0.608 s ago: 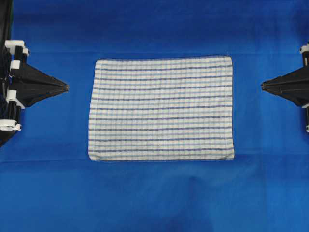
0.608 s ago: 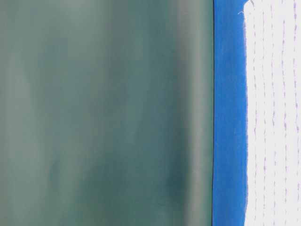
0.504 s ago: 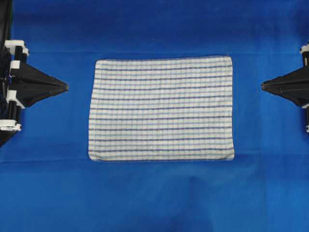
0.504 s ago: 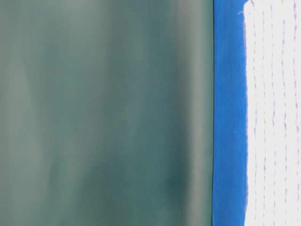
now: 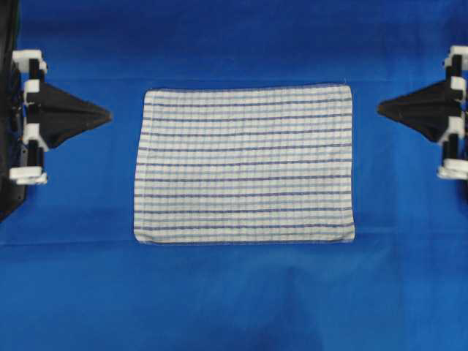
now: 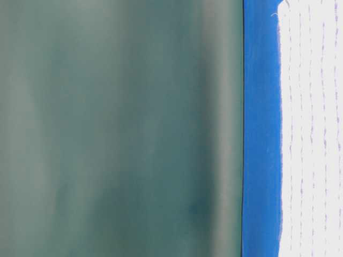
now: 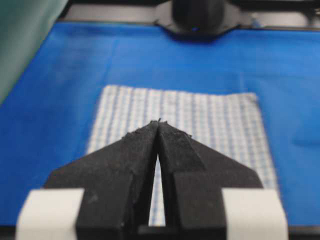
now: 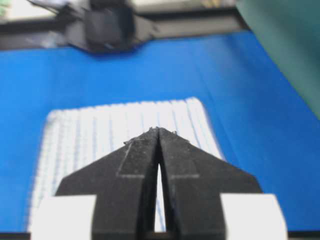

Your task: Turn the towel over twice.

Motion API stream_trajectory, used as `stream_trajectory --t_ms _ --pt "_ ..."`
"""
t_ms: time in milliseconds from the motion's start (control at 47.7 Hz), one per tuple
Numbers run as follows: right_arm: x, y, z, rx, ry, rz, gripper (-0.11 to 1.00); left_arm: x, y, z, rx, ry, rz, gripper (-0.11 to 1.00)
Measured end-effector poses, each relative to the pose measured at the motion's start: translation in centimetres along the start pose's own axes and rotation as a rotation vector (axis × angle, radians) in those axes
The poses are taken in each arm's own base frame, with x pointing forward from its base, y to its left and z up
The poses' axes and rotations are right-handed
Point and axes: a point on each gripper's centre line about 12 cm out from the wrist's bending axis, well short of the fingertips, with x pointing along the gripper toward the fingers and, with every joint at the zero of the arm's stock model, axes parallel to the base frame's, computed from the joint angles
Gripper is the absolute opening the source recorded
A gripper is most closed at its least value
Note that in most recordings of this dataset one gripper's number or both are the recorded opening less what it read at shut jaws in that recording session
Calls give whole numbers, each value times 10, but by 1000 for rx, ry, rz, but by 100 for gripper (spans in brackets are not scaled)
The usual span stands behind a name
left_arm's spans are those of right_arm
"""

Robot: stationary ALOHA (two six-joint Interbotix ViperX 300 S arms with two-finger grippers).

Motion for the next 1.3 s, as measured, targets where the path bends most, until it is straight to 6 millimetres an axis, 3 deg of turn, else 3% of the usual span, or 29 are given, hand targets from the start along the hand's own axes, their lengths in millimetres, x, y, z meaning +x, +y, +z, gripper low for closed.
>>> stream_trajectory --t_ms 63,126,315,357,420,755,1154,1238,1301 --pt "5 -8 -7 12 35 -37 1 3 5 -7 -7 24 24 3" --pt "10 -16 -16 23 79 -70 5 6 11 -15 -3 54 54 15" --pt "28 -36 -49 48 232 -152 59 16 24 -45 -10 140 109 70" --pt "32 -41 -55 53 261 -169 65 19 26 -52 -11 163 116 80" --pt "37 -50 -65 66 307 -200 63 22 29 -60 -10 187 128 89" --pt "64 -90 -121 118 517 -315 60 37 60 -112 -19 324 241 86" --pt "75 -112 -164 144 654 -358 60 51 95 -184 -58 529 340 83" --pt "76 -114 -164 146 651 -362 59 52 100 -192 -65 557 355 77" --pt "76 -115 -164 146 647 -363 57 52 102 -198 -69 593 356 62"
